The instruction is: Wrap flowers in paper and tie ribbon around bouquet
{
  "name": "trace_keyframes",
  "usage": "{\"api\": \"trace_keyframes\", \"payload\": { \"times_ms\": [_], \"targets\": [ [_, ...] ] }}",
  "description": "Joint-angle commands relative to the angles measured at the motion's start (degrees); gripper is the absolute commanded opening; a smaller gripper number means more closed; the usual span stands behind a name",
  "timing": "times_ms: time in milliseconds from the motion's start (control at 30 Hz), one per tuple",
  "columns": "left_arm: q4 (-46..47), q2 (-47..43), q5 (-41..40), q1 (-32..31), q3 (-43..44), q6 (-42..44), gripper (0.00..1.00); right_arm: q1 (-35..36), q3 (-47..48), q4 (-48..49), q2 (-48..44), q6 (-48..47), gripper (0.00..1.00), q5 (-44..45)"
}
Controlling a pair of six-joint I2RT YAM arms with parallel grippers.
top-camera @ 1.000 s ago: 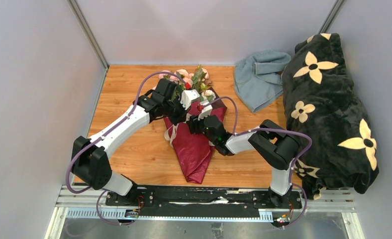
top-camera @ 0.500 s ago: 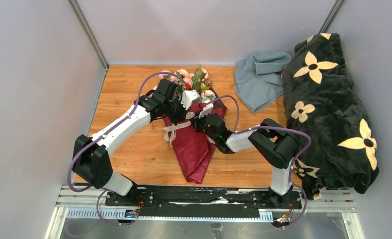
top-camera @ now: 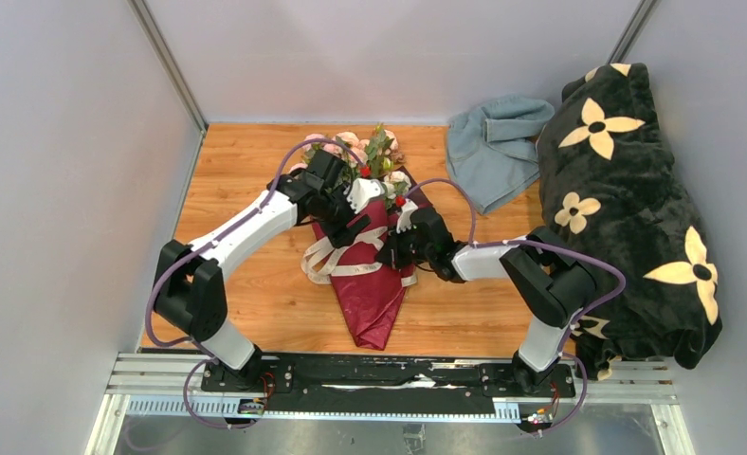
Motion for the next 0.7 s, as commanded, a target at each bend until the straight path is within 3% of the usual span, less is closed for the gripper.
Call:
{"api": "trace_keyframes", "payload": {
  "times_ms": [0, 133, 267, 433, 667],
  "targets": [
    [-10.45, -4.87, 6.95, 2.88, 3.83, 6.11, 0.74, -1.58, 2.17, -8.61, 0.72, 0.18, 0.00, -6.44],
    [-11.72, -7.32, 6.72, 9.86, 1.96, 7.20, 0.74, -1.89, 2.65, -10.58, 0.32, -1.22, 0.00, -6.42],
    [-8.31, -2.24, 1.18, 12.59, -3.81, 7.04, 0.55, -1.93, 2.78, -11.23, 0.53, -1.88, 0.00, -6.42],
    [-6.50, 7.57, -0.04, 12.76, -4.72, 9.00, 0.61, -1.92, 3.39, -13.41, 0.09, -2.94, 0.00, -6.30],
    [-2.00, 11.14, -0.87, 12.86, -5.63, 8.06, 0.57, -1.92, 2.65, -13.93, -0.96, -3.70, 0.00, -5.67]
  ]
}}
